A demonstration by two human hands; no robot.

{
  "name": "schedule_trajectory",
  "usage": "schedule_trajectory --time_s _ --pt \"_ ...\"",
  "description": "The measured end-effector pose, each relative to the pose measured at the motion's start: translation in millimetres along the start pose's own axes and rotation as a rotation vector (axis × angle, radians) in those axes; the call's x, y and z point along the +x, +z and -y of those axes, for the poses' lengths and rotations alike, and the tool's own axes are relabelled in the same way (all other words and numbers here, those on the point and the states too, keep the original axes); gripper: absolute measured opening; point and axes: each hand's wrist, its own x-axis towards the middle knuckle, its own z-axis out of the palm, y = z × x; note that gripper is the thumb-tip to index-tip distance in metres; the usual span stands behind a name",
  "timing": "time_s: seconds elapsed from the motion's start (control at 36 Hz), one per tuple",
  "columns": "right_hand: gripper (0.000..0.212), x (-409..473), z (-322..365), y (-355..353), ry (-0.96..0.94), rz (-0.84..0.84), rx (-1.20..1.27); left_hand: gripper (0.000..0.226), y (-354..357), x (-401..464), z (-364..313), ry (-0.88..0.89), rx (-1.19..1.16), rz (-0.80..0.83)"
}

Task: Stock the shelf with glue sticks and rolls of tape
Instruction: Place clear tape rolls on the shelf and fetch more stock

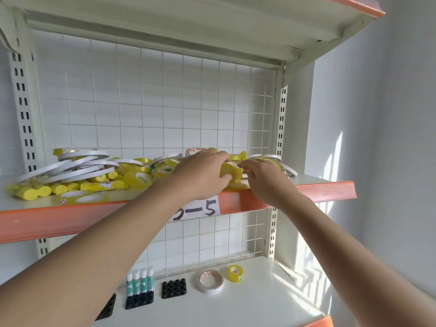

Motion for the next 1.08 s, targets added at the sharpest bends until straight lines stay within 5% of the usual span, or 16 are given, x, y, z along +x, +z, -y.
schedule_trajectory --time_s 0.14,0.28,0.44,0.61,0.92,1.08 --pt "0.033 10.7 -11.1 0.2 -0.015 0.076 0.042 0.064 14.6 26.6 -8.5 -0.037 0.000 0.066" --pt "0.031 20.4 -15.1 -5.7 -0.065 0.164 0.053 0.054 23.1 41.2 -3.4 -0.068 -0.012 0.139" --pt "0.034 27.8 -18.4 -7.6 -0.112 0.183 0.057 0.054 25.1 39.2 2.9 -0.048 -0.015 0.003" --pt "0.030 34.6 -15.9 -4.8 -0.079 0.149 0.101 0.044 13.0 30.5 14.6 -0.148 -0.254 -0.159" --pt "0.034 46.5 -0.5 -8.8 0.000 0.317 -0.021 0.044 6.3 14.3 18.2 -0.171 -0.237 -0.112" --pt "0.023 45.0 5.2 -9.4 -0.021 0.229 0.011 0.046 1.8 5.9 17.8 -0.156 -0.228 -0.107"
